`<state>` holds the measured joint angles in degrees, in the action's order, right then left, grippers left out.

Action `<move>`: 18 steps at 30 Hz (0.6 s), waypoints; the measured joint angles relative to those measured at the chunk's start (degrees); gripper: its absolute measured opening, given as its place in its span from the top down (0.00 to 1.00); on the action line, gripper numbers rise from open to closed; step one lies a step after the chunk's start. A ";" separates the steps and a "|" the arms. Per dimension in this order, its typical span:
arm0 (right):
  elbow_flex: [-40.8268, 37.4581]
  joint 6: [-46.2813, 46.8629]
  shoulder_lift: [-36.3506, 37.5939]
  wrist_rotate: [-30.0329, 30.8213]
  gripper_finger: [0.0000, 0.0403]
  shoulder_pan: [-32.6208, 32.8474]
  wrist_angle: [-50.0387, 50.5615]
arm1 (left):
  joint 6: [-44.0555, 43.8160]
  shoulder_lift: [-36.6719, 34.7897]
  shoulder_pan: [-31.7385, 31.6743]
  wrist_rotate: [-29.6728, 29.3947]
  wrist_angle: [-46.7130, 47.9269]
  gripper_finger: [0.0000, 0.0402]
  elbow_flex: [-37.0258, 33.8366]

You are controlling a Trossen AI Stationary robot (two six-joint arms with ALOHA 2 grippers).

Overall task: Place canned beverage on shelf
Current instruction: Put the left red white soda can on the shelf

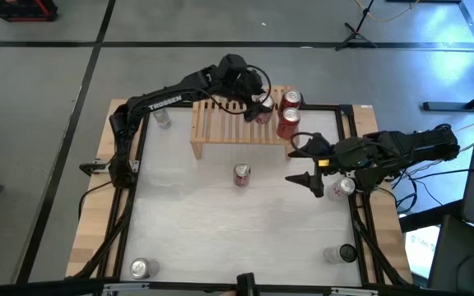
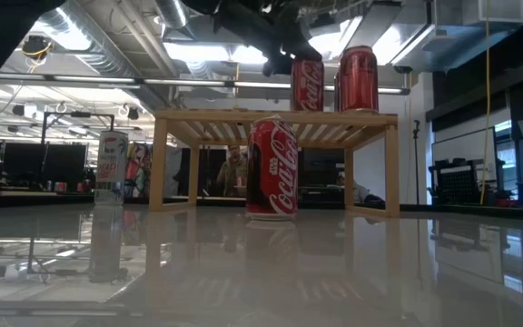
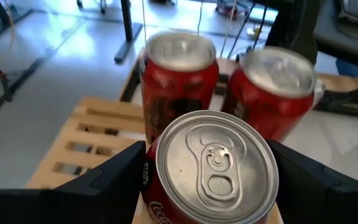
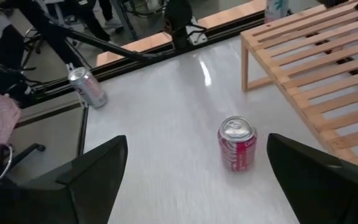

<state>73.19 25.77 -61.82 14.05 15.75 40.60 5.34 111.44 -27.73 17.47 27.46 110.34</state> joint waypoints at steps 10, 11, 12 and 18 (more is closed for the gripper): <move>0.00 0.95 0.00 1.46 0.07 0.00 0.00 | -0.63 1.26 -0.11 1.50 -2.10 0.28 0.04; 0.00 0.95 0.00 1.46 0.07 0.00 0.00 | -0.69 1.50 -0.11 1.75 -2.06 0.28 0.02; 0.00 0.95 0.00 1.46 0.07 0.00 -0.01 | -0.70 1.61 -0.07 1.67 -1.92 0.28 0.02; 0.00 0.98 0.00 1.45 0.07 0.00 0.00 | -0.07 1.55 0.37 1.27 -2.36 0.28 0.02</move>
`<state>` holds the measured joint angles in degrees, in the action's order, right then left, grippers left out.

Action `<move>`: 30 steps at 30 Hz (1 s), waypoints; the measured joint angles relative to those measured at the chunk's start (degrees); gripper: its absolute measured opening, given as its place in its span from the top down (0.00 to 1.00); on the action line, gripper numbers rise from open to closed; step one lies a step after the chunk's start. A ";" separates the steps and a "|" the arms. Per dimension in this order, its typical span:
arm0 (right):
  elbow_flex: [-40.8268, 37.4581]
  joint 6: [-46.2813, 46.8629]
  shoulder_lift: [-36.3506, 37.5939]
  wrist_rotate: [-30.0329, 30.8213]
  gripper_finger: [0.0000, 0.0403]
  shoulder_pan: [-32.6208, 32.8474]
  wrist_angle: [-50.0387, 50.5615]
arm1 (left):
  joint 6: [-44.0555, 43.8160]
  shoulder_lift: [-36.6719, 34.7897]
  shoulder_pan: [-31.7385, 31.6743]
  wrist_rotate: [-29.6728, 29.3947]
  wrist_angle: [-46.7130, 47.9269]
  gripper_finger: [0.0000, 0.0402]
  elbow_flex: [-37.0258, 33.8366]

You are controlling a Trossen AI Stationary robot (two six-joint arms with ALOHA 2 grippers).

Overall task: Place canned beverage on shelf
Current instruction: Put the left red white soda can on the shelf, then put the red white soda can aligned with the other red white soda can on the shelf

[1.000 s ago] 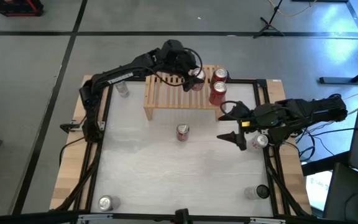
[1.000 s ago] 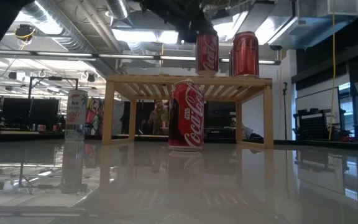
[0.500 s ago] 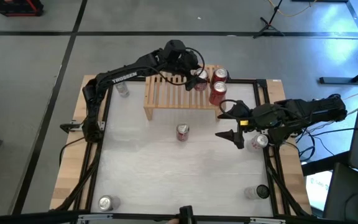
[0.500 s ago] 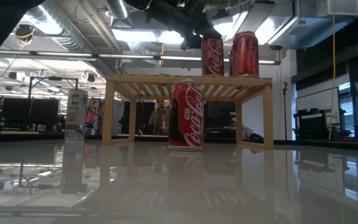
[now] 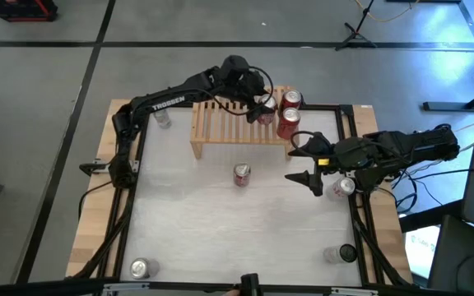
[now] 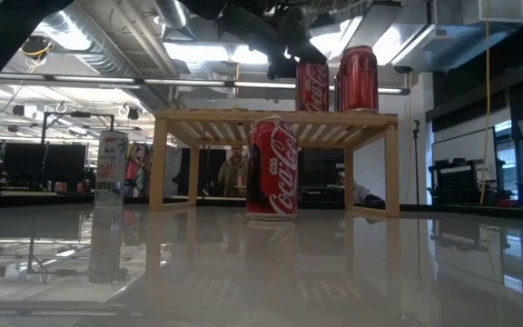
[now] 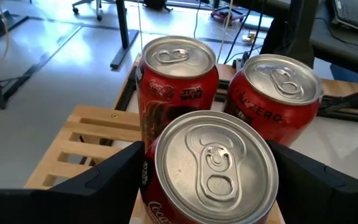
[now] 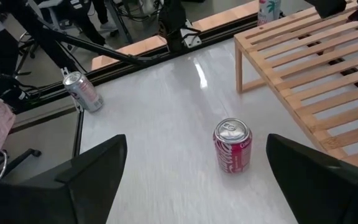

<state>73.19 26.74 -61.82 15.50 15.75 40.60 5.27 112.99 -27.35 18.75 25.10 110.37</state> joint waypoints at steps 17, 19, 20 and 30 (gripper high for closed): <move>0.00 -0.02 0.00 0.54 0.07 0.00 0.11 | 0.44 0.44 0.00 -2.59 -0.46 0.14 0.00; 0.00 -0.06 0.00 0.55 0.07 0.00 0.38 | 0.44 0.44 0.00 -2.60 -0.55 0.10 0.00; 0.00 -0.17 0.00 0.55 0.07 0.00 0.40 | 0.43 0.44 -0.02 -2.61 -0.57 0.09 0.00; 0.01 -0.39 0.00 0.55 0.07 0.00 0.47 | -1.70 0.11 -0.11 -3.71 -1.64 0.07 2.12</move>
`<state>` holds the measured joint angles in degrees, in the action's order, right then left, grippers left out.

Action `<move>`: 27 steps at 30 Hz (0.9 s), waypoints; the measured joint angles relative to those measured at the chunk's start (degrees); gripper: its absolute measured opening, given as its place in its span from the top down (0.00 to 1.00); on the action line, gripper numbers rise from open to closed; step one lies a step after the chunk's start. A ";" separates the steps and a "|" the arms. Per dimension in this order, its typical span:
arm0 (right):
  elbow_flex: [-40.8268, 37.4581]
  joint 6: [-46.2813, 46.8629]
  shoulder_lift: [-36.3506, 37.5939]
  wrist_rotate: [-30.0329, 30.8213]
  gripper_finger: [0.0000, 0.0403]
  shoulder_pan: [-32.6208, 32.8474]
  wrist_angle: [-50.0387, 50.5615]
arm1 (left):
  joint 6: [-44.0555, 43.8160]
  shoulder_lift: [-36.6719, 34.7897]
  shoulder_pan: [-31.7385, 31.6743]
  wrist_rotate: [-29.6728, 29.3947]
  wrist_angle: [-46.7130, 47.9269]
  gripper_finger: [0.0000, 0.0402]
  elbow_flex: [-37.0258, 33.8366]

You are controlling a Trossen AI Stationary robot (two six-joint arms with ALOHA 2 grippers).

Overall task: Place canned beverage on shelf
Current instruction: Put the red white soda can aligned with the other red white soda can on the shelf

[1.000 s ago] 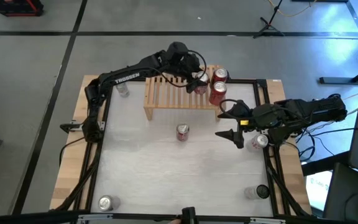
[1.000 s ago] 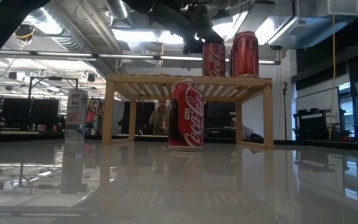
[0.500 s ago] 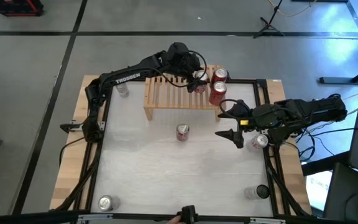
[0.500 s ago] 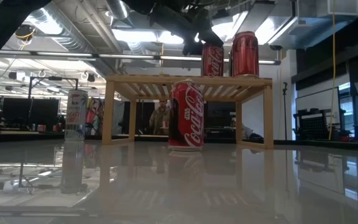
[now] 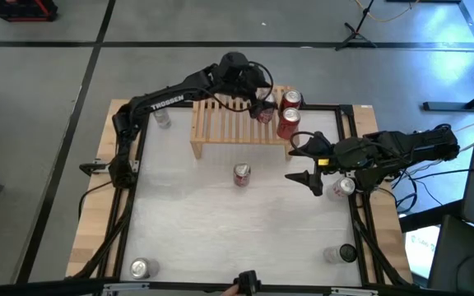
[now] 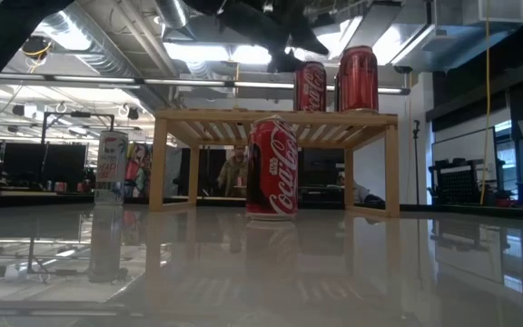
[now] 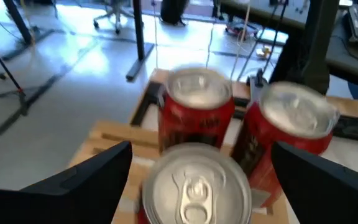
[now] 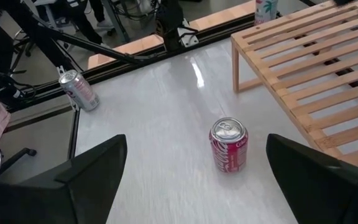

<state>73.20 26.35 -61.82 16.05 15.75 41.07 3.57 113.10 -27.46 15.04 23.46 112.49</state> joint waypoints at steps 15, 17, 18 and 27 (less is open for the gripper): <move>-0.02 0.25 0.00 -0.59 0.07 -0.02 0.57 | 1.79 -5.42 5.88 -6.62 30.85 0.07 19.67; -0.02 0.28 0.00 -0.61 0.07 0.00 0.28 | 1.21 -8.37 8.89 -9.90 32.84 0.07 17.63; -0.01 0.28 0.00 -0.61 0.07 -0.02 0.05 | 0.95 -9.94 10.57 -11.51 33.64 0.07 16.27; -0.02 0.35 0.00 -0.59 0.07 0.00 -0.60 | -9.37 -30.38 25.38 -22.06 24.24 0.07 -12.54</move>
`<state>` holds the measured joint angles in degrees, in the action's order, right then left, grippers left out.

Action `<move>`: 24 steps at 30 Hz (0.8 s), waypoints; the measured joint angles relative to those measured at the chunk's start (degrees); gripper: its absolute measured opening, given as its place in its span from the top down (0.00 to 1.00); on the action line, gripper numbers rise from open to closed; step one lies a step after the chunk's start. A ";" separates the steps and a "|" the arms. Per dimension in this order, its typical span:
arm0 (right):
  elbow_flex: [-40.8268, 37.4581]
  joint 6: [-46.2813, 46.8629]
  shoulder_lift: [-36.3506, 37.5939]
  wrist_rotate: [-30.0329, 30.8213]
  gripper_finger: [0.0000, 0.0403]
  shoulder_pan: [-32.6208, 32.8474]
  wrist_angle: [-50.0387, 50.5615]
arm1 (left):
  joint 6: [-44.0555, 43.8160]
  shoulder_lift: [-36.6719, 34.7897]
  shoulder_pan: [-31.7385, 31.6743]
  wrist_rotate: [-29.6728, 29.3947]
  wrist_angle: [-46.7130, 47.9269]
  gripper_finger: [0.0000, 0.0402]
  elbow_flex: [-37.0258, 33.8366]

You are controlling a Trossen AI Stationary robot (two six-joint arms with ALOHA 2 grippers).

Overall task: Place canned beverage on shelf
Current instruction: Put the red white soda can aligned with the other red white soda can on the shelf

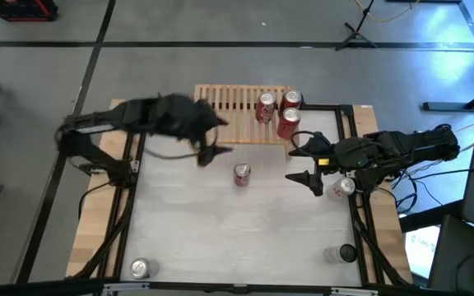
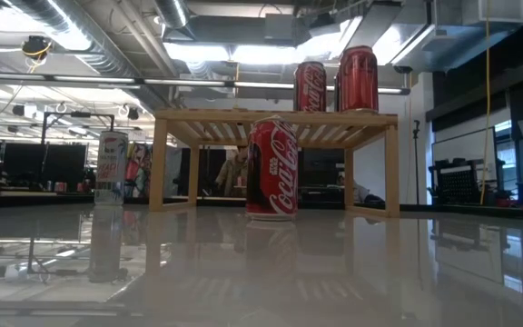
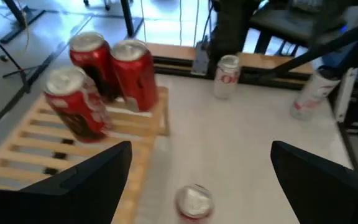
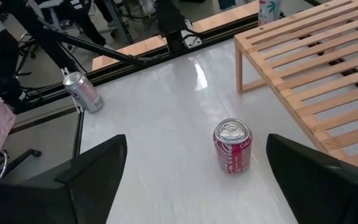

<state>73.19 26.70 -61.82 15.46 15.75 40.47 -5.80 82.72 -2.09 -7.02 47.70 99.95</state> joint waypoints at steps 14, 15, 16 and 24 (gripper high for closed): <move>0.02 1.95 -6.90 -3.08 0.07 0.05 2.51 | -17.70 -16.49 11.75 -0.27 -16.04 0.07 -31.48; 0.02 1.95 -7.66 -3.08 0.07 0.06 2.88 | -17.73 -16.22 12.24 -0.35 -16.10 0.07 -31.94; 0.01 1.74 -8.40 -3.05 0.07 0.04 3.06 | -17.76 -15.75 12.65 -0.72 -16.17 0.07 -32.33; -4.08 1.61 -12.37 2.30 0.07 1.53 -1.20 | -19.62 -11.41 13.79 -3.54 -15.71 0.07 -36.35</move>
<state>69.11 28.31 -74.19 17.76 17.27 39.27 -25.42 71.31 11.70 -10.57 31.99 63.61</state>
